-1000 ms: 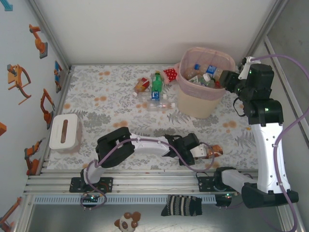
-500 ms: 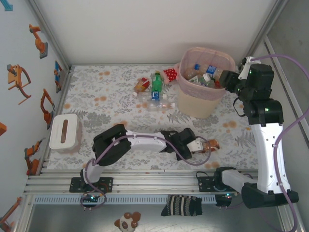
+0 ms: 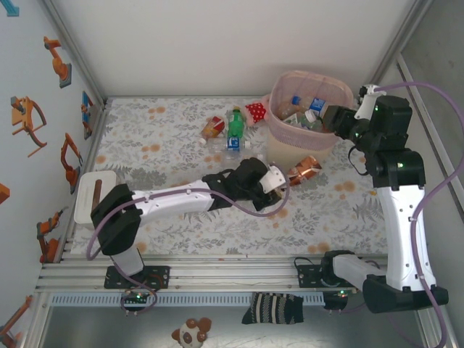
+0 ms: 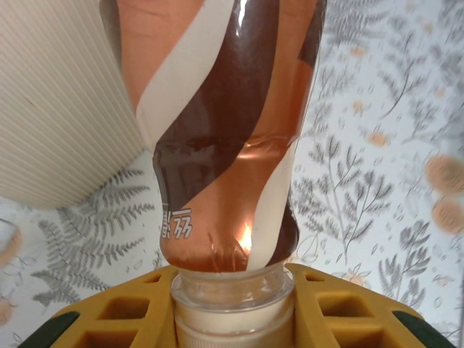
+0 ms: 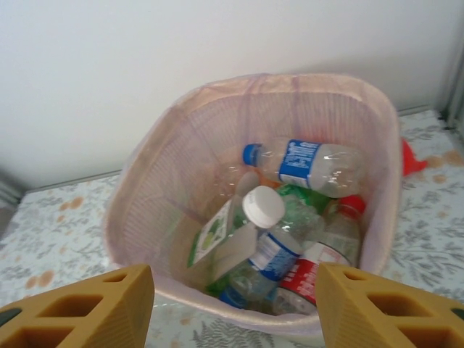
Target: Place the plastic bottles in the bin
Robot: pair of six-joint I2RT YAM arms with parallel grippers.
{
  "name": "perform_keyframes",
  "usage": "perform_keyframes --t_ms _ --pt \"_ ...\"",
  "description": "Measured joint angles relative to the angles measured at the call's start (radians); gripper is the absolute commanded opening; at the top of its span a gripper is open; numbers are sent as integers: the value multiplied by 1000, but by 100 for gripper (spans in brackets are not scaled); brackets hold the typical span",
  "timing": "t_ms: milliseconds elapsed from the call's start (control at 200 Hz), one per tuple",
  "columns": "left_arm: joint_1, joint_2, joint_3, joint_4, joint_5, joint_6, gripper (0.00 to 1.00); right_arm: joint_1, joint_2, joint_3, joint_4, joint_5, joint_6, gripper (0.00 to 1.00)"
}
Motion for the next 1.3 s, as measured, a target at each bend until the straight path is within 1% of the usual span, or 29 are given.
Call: perform_keyframes --t_ms 180,325,351,386,556,666,796,961,1172,1302 --pt "74 -102 -52 90 91 -86 26 0 1 -41 67 -148 35 72" --pt "131 -148 -75 169 150 -158 27 0 3 -48 122 -270 65 80" --pt "136 -152 -75 180 156 -166 27 0 4 -48 129 -282 69 83" --pt "139 -157 -75 195 166 -178 27 0 4 -48 137 -301 77 84" --pt "151 -167 -64 240 248 -231 27 -1 57 -52 226 -475 148 85" --pt "155 -167 -49 258 277 -251 27 -1 90 -70 251 -532 183 84" --pt "156 -167 -42 277 296 -267 27 -1 106 -79 251 -551 204 82" --pt "156 -167 -31 282 304 -275 28 -1 108 -79 251 -569 217 76" --pt "156 -148 27 259 308 -279 29 -1 108 -78 252 -587 229 65" --pt "156 -140 42 246 308 -279 34 -1 108 -78 252 -587 234 58"
